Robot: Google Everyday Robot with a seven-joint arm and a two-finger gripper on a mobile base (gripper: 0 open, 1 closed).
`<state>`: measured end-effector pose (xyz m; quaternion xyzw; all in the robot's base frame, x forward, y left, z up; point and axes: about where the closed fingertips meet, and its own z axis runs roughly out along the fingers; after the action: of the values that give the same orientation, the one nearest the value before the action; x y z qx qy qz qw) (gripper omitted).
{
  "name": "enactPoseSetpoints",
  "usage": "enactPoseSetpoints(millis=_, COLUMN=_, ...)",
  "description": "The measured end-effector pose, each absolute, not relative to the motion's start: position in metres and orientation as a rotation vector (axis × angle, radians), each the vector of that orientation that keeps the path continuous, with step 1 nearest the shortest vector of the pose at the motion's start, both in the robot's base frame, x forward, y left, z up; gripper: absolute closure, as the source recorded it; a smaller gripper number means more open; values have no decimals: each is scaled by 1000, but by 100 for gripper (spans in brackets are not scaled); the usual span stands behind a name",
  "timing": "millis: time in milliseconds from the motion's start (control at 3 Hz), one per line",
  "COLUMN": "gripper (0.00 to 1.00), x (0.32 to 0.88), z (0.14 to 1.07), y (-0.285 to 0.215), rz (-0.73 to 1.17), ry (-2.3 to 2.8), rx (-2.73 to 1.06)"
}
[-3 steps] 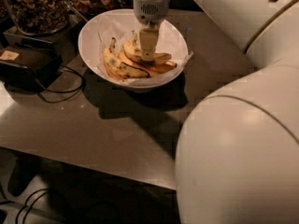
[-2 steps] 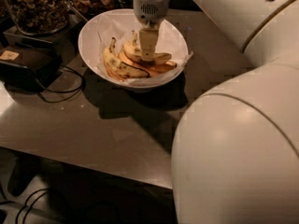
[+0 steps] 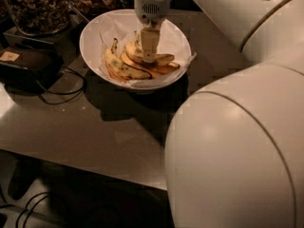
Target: Pick banana from white bowl
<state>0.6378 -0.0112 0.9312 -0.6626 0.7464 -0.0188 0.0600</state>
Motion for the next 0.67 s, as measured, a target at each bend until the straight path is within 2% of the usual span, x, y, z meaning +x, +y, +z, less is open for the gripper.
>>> enactPoseSetpoints(millis=667, gripper=45, x=644, z=930, y=-8, rz=-35, ry=2253, rx=-2008)
